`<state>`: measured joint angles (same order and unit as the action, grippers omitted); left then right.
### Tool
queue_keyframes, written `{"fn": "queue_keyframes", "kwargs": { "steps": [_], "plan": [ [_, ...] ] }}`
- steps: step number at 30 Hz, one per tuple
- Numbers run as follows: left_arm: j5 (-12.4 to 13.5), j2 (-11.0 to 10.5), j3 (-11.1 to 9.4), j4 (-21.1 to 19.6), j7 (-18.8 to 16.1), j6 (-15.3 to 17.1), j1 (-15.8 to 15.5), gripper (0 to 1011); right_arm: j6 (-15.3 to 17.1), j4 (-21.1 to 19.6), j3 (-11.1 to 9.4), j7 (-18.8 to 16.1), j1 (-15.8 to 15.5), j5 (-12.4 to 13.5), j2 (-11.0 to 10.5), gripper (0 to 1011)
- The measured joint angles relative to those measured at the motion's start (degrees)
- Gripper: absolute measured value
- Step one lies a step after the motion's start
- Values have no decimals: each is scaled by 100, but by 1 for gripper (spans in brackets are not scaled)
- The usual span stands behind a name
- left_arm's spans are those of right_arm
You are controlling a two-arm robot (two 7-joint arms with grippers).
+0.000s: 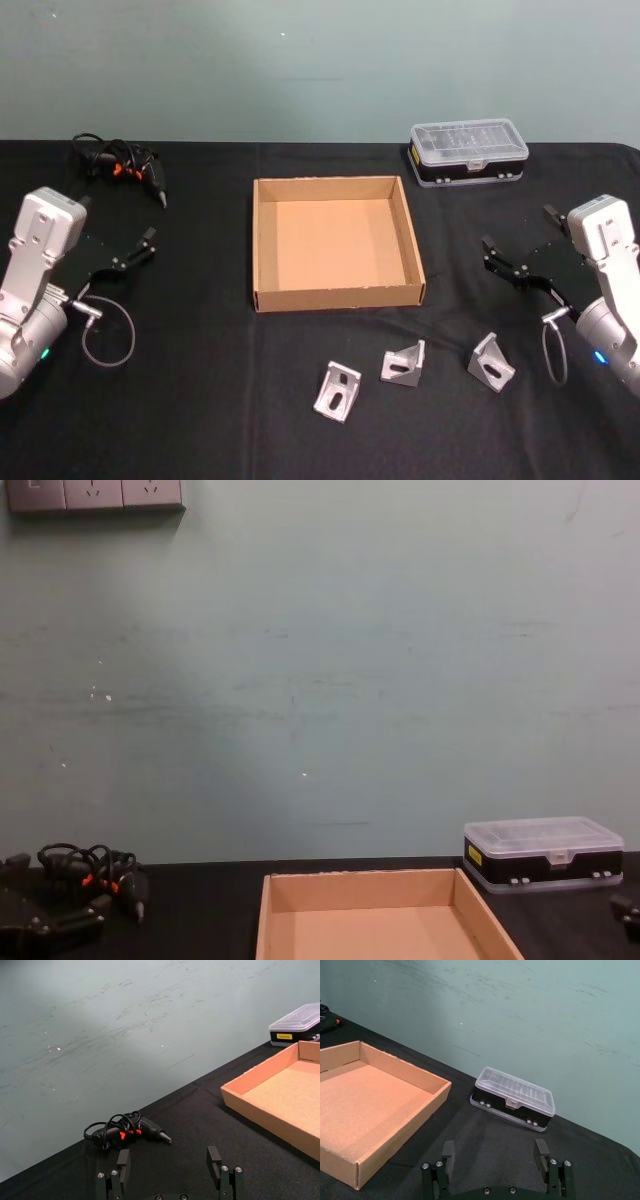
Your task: Use one hand to pick up the angle iron from the table and place it into the box.
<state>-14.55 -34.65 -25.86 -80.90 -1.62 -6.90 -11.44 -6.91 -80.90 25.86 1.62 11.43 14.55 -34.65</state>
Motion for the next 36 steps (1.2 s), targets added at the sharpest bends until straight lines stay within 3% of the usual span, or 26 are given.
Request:
{"fn": "queue_keyframes", "kwargs": {
  "steps": [36],
  "plan": [
    [0, 0, 0, 0, 0, 0, 1, 1000, 0, 0, 0, 0, 0, 0, 0, 1003]
  ]
}}
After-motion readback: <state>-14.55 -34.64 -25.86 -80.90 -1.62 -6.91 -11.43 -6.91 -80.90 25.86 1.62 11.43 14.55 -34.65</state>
